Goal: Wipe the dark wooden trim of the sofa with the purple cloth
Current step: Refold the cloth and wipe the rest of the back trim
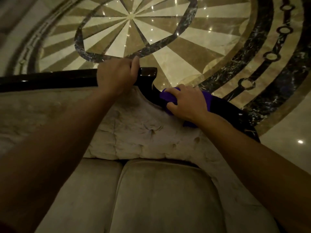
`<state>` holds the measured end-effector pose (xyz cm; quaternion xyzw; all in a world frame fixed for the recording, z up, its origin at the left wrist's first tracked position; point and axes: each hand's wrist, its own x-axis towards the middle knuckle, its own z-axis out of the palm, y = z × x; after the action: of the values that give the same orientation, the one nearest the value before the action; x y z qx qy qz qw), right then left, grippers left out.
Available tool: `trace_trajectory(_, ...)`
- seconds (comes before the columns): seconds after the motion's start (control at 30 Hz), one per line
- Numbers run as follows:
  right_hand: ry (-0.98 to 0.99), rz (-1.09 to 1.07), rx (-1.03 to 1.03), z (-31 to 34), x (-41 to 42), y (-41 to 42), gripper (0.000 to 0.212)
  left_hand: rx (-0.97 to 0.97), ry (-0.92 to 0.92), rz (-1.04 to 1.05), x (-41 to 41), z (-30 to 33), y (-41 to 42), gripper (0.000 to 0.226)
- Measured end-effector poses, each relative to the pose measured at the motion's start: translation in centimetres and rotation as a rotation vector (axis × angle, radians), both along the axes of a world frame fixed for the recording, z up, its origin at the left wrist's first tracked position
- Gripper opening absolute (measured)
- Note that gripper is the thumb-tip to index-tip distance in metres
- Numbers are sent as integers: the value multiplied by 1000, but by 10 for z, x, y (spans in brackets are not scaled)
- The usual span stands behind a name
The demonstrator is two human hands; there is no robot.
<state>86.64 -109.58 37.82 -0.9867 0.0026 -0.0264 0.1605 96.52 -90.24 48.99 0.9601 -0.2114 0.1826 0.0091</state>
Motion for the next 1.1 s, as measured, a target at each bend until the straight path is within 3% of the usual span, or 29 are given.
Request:
trace_trajectory(0.17,-128,-93,378,-4,7,26,58,-14,-64,-14,4,-6,1,54)
trace_trajectory(0.43,-202,-206,1495,0,30,62,53,-51,-101,-96,11,-14,3,54)
trace_trajectory(0.5,-312,-191,1622,-1,31,71,45,-53,-124,-98,9,-13,4,56)
trace_trajectory(0.63,-526,-301,1161,-11,26,81,47,-23,-109,-78,7,-12,4,64)
trace_trajectory(0.87,-394,-206,134,-37,-11,23,45,62,-196,-209,-43,-57,40,70)
trace_trajectory(0.97,-411,-181,15,-48,-29,0,47,31,-275,-201,-35,-65,38,72)
trace_trajectory(1.1,-458,-341,116,-44,-17,27,42,29,-324,-231,-28,-72,39,72)
